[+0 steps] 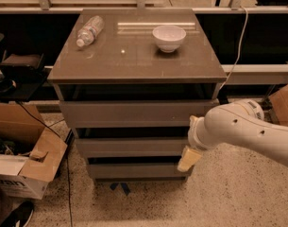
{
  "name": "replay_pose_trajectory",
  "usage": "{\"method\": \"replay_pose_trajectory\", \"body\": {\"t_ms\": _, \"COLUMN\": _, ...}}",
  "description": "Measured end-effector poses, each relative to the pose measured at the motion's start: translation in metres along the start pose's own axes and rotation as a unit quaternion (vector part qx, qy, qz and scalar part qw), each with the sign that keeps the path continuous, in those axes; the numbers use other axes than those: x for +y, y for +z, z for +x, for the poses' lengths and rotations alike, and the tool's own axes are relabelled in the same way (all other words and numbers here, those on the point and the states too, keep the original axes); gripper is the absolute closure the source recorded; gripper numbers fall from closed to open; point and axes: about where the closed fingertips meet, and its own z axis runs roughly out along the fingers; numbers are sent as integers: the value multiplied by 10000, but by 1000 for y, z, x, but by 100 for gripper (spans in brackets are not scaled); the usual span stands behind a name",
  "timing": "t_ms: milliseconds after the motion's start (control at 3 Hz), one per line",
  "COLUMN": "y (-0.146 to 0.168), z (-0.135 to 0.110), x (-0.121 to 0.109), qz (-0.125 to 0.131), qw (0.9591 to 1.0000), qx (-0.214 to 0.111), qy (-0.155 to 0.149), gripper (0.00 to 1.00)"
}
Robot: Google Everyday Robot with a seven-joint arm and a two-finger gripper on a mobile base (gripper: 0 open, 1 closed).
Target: Open middle drawer
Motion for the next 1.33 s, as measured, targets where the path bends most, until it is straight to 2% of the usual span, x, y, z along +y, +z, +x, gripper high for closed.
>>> {"method": "replay_pose_trajectory", "body": {"t_ms": 333, "y": 63, "z": 7, "x": 6, "qz": -384, "qw": 9982, "qx": -227, "qy": 404, "gripper": 0}}
{"method": "replay_pose_trajectory", "body": {"t_ms": 667, "y": 68, "z": 13, "x": 12, "qz": -426, "qw": 9980, "qx": -205, "qy": 422, "gripper": 0}}
{"method": "replay_pose_trajectory", "body": {"t_ms": 1000, "y": 72, "z": 17, "x": 19, "qz": -345, "qw": 9988, "qx": -250, "qy": 233, "gripper": 0}}
{"method": "replay_pose_trajectory", "body": {"t_ms": 1333, "y": 93, "z": 18, "x": 19, "qz": -322, "qw": 9987, "qx": -386, "qy": 123, "gripper": 0}}
